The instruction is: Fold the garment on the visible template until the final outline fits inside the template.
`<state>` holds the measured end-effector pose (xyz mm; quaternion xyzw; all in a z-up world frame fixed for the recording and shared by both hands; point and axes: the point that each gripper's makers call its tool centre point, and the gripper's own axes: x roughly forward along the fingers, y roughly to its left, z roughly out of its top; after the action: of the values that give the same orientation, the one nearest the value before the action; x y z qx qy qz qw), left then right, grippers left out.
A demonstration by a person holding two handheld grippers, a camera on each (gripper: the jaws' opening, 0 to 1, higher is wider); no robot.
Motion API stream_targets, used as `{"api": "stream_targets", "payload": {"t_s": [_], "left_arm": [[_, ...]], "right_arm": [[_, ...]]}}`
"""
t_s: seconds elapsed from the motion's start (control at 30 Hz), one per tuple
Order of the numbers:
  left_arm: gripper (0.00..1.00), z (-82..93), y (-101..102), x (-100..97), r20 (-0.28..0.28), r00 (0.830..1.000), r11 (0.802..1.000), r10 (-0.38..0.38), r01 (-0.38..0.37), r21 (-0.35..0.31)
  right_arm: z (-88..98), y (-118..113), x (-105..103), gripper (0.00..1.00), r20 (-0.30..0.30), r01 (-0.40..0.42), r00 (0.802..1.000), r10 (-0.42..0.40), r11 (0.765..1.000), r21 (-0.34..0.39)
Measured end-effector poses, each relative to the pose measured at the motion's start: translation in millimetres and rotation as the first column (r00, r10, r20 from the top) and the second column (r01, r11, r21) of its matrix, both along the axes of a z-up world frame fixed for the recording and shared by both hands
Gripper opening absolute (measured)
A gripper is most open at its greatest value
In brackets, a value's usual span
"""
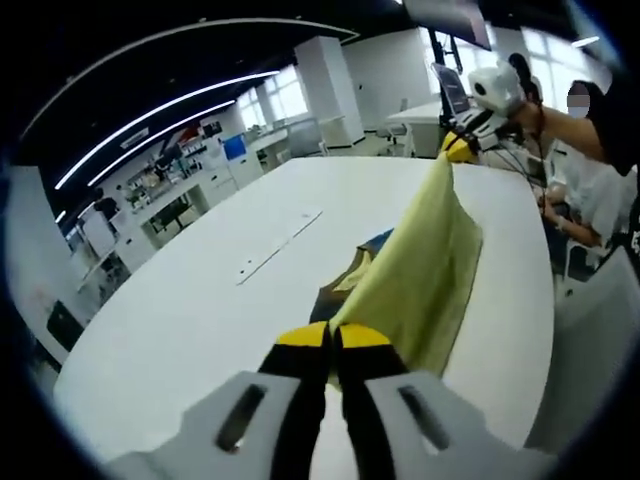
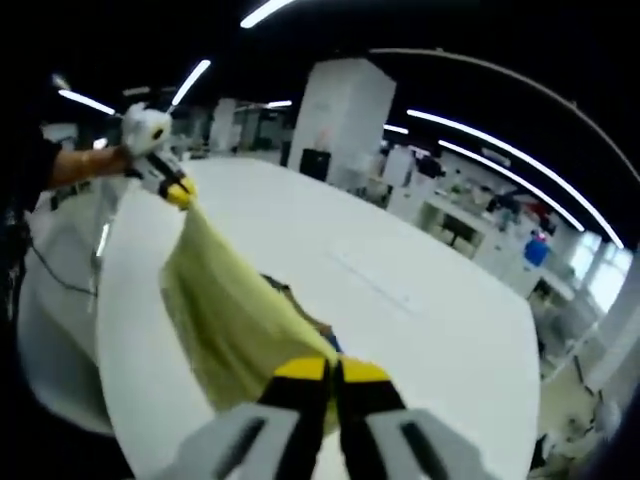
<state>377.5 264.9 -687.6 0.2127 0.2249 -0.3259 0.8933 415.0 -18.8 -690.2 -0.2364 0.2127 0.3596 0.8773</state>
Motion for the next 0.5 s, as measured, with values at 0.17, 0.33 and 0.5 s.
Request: {"api": "stream_targets", "payload": {"t_s": [0.17,0.33,0.5], "left_arm": [[0.00,-12.9,6,16.1,-0.023,1.000,1.000,0.016,-0.016,0.001],[0.00,-30.0,13,27.8,-0.077,0.996,0.999,0.049,-0.051,-0.018],[0.00,-47.5,18,43.8,-0.113,0.991,0.997,0.074,-0.077,-0.028]], "right_arm": [[-11.3,1,12,0.00,-0.006,0.019,1.000,-0.020,0.999,-0.033],[-23.1,3,25,0.00,-0.011,0.015,1.000,-0.016,0.997,-0.070],[-39.4,7,38,0.00,-0.037,0.017,0.999,-0.021,0.996,-0.087]]}}
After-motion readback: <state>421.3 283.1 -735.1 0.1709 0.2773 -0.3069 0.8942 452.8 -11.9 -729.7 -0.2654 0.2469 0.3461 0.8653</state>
